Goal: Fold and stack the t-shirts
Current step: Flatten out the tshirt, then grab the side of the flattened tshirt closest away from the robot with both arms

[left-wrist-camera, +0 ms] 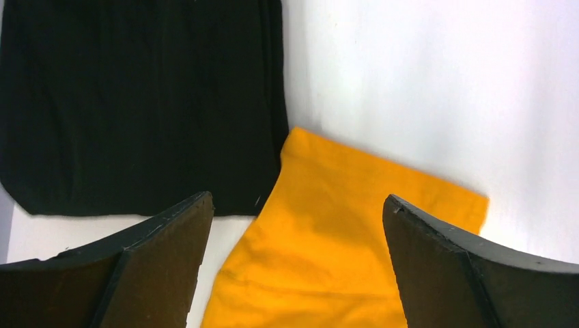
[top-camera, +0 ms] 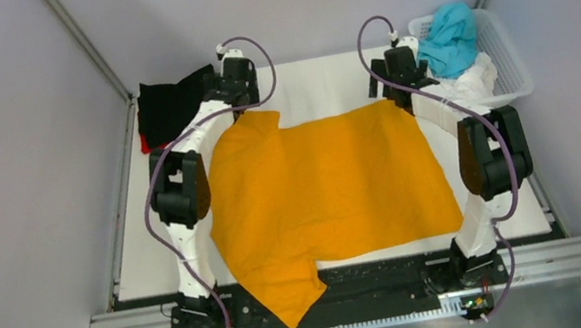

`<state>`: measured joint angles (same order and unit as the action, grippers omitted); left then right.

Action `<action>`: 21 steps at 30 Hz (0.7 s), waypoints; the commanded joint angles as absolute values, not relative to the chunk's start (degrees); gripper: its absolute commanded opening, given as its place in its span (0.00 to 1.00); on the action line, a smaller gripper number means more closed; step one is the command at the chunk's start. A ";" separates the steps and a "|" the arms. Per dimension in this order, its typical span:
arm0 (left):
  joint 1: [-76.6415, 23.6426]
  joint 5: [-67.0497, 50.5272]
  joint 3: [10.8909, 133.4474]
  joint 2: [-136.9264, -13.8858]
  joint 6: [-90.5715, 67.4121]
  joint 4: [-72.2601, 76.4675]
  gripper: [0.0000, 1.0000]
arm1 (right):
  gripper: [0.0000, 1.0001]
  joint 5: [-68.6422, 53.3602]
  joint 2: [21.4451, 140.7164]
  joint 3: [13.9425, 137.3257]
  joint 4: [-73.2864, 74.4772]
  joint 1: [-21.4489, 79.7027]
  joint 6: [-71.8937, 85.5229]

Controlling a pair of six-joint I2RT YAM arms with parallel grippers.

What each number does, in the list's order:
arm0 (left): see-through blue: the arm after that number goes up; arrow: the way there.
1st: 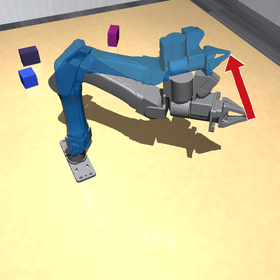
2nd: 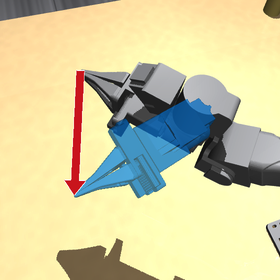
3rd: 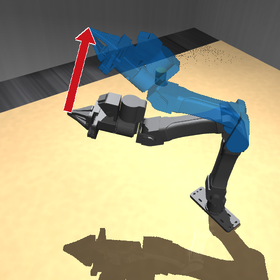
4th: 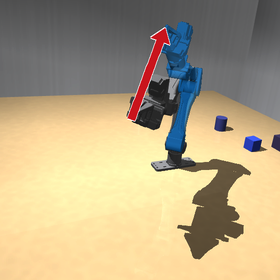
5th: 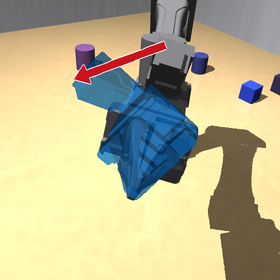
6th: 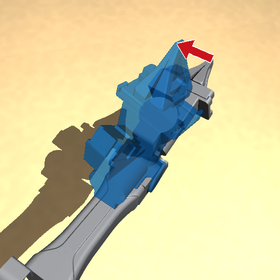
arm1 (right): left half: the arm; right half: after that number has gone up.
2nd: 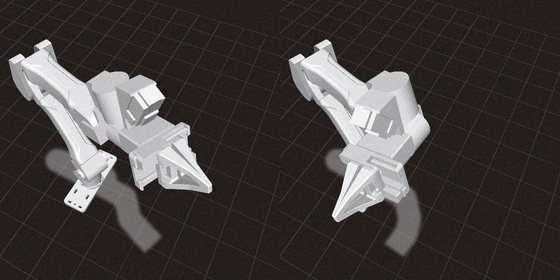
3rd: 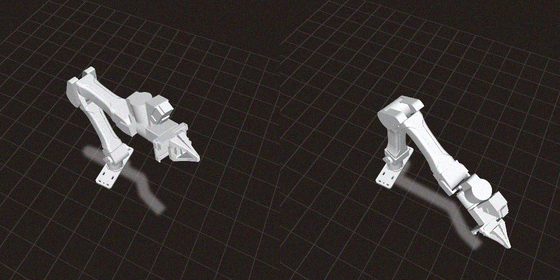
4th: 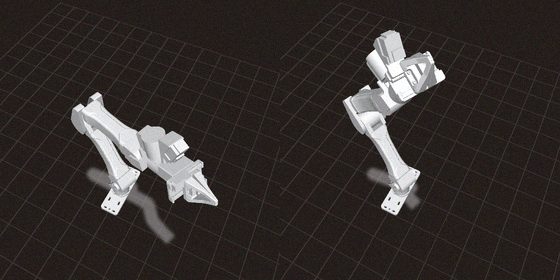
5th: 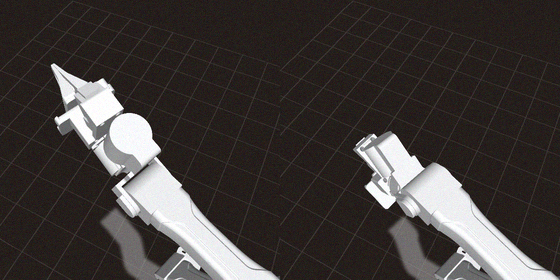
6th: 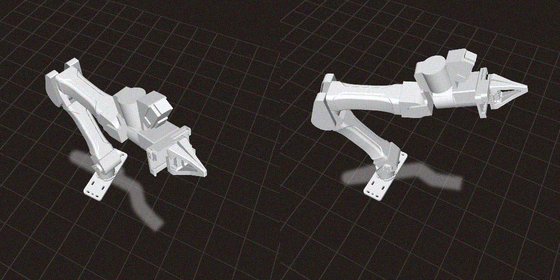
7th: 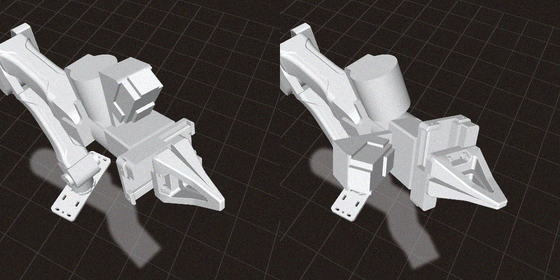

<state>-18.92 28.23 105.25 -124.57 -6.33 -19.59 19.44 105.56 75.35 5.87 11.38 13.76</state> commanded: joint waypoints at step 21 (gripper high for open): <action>-18.88 11.69 76.93 -110.20 -25.90 -12.94 0.99 | 0.99 11.57 101.74 60.59 7.76 12.26 22.22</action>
<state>-18.92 13.17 71.29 -103.98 -23.97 -15.20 9.19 98.28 56.75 9.13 11.62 20.84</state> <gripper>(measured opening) 0.986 0.986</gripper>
